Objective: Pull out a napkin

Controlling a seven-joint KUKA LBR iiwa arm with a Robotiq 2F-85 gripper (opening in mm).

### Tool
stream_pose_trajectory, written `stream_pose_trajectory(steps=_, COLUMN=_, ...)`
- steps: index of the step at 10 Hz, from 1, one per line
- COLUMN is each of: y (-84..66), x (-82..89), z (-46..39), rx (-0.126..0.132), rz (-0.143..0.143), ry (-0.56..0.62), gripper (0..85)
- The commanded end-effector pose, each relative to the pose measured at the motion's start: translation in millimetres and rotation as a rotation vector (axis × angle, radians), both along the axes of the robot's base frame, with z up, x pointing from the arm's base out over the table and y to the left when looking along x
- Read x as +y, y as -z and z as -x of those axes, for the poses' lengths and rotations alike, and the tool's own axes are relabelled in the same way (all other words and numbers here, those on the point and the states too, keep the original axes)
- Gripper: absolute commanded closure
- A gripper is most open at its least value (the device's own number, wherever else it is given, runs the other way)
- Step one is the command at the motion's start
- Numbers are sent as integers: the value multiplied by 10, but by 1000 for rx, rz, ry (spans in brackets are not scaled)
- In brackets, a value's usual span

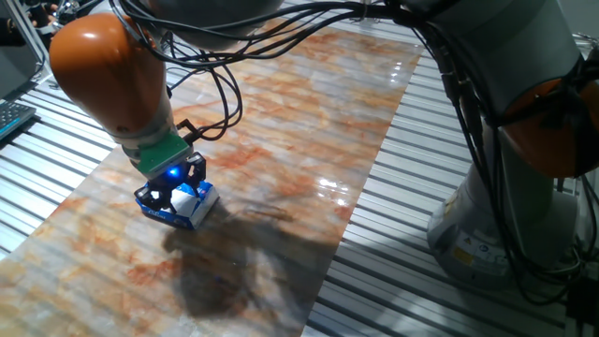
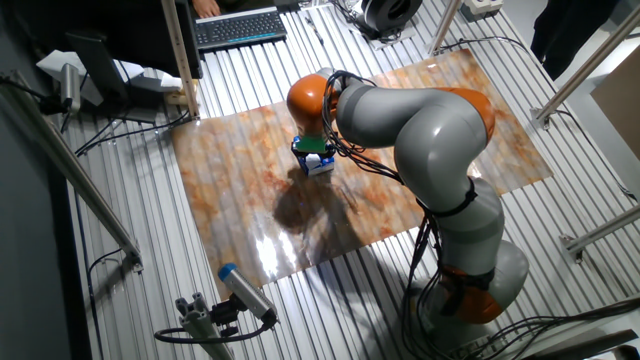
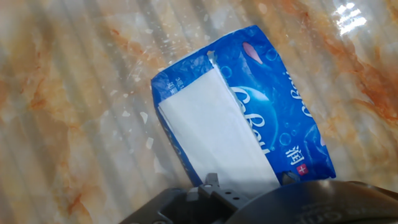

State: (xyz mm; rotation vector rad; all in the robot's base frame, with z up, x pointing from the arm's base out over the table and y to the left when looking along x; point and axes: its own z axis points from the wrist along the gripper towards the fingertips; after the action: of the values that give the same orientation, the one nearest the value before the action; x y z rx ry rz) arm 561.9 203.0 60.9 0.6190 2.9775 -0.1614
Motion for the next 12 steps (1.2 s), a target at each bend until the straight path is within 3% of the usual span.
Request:
stream_pose_trajectory(steps=1, y=0, x=0, z=0, rx=1, rz=-2, ry=1, gripper=340)
stream_pose_trajectory(steps=8, y=-17, x=27, z=27, rx=5, rz=-10, ry=3, gripper=340)
stream_pose_trajectory(steps=12, y=48, x=17, z=32, rx=-3, rz=-6, ry=2, gripper=340)
